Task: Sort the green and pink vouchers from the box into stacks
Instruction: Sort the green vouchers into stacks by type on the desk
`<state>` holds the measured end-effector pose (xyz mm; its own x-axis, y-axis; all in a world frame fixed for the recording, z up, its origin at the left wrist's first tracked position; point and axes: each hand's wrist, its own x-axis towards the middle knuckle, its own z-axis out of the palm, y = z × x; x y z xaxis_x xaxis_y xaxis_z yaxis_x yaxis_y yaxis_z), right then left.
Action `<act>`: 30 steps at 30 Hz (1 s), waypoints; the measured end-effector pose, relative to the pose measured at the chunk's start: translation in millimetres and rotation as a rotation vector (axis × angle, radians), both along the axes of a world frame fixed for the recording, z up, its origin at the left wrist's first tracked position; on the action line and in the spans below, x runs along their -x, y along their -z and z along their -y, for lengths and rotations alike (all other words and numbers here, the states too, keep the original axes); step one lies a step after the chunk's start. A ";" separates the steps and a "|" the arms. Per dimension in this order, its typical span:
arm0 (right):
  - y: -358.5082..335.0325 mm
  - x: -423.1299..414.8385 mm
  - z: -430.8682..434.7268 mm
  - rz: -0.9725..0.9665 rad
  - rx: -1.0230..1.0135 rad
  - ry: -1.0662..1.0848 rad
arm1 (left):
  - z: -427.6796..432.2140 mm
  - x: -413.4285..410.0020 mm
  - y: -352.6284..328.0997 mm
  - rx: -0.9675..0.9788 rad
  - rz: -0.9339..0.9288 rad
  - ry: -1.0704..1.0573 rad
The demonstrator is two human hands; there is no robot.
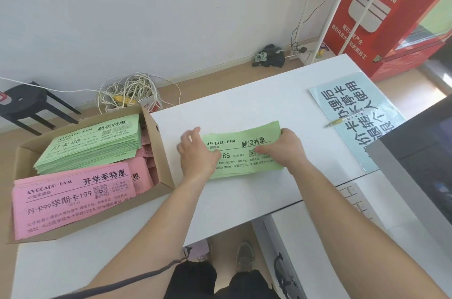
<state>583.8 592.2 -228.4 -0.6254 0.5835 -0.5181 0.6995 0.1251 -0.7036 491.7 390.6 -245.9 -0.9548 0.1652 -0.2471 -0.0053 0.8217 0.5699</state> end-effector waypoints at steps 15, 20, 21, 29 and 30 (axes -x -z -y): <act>-35.3 -24.8 15.6 -0.298 0.318 -0.131 | -37.0 -30.0 -43.3 -0.506 0.542 0.082; -29.8 -26.8 41.9 -0.348 0.367 -0.010 | -33.6 -19.1 -46.2 -0.346 0.448 0.105; -29.6 -27.3 42.7 -0.340 0.354 -0.009 | -31.1 -17.0 -43.6 -0.359 0.447 0.115; -14.2 -34.2 17.0 -0.224 0.239 0.124 | -20.5 -13.2 -15.9 -0.489 0.513 0.123; -12.0 -36.6 14.3 -0.194 0.174 0.152 | -20.9 -12.3 -13.9 -0.492 0.520 0.120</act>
